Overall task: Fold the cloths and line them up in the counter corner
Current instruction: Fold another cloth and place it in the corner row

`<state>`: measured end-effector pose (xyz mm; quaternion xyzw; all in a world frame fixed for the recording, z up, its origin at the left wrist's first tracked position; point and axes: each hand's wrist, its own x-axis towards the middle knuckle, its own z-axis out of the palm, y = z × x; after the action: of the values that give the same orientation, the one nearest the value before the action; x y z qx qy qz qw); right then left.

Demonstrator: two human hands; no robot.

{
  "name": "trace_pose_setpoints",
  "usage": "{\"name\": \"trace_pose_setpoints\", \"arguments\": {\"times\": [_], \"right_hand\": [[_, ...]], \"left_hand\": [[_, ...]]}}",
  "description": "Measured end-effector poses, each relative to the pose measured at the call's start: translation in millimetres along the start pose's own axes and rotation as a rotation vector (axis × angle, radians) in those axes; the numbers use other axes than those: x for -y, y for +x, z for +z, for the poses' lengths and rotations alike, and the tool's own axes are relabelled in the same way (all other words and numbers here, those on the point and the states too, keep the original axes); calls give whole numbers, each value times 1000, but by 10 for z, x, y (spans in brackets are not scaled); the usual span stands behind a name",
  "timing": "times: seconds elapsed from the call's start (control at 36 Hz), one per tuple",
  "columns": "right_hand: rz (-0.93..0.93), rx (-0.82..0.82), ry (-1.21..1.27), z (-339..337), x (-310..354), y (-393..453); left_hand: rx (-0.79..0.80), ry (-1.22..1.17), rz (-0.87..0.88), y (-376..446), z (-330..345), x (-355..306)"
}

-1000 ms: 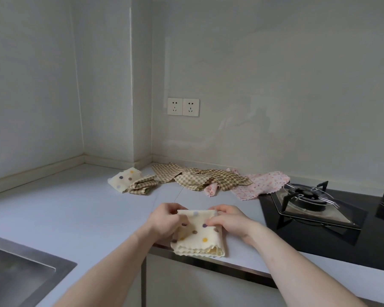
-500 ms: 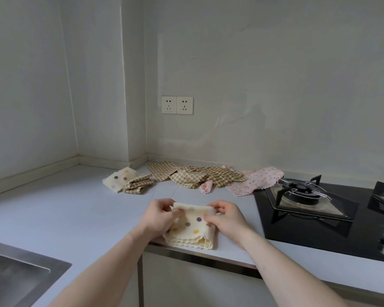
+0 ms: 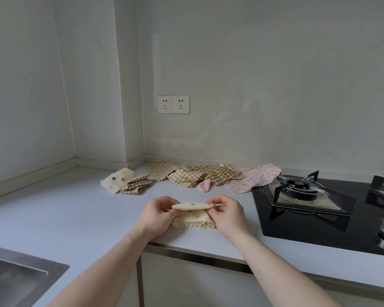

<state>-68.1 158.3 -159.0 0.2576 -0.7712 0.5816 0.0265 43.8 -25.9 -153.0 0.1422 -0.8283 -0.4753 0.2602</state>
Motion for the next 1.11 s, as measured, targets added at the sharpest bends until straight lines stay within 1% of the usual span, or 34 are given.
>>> {"name": "trace_pose_setpoints", "arguments": {"times": [0.08,0.17,0.28,0.39,0.53,0.72,0.83,0.92,1.0,1.11], "right_hand": [[-39,-2,-69,13,-15,2],[-121,17,-137,28,-8,-20],[-219,90,-312,47,7,-54],[-262,127,-417,104,-6,-81],[-248,148,-457,127,-35,-69],[-142,162,-365,81,7,-37],[-148,162,-364,86,37,-78],[-108,136,-345,77,26,-87],[-58,119,-375,70,-4,-76],[-64,137,-452,40,0,-81]], "left_hand": [[-5,37,8,18,6,24],[-15,85,-8,23,22,30],[-41,236,-18,20,54,35],[-52,343,-11,23,71,61],[-41,445,-72,50,48,66],[-85,514,-107,44,90,16],[-26,653,-107,43,87,45],[17,715,-91,42,96,36],[21,684,-53,29,87,27],[-9,493,-1,-17,29,8]]}}
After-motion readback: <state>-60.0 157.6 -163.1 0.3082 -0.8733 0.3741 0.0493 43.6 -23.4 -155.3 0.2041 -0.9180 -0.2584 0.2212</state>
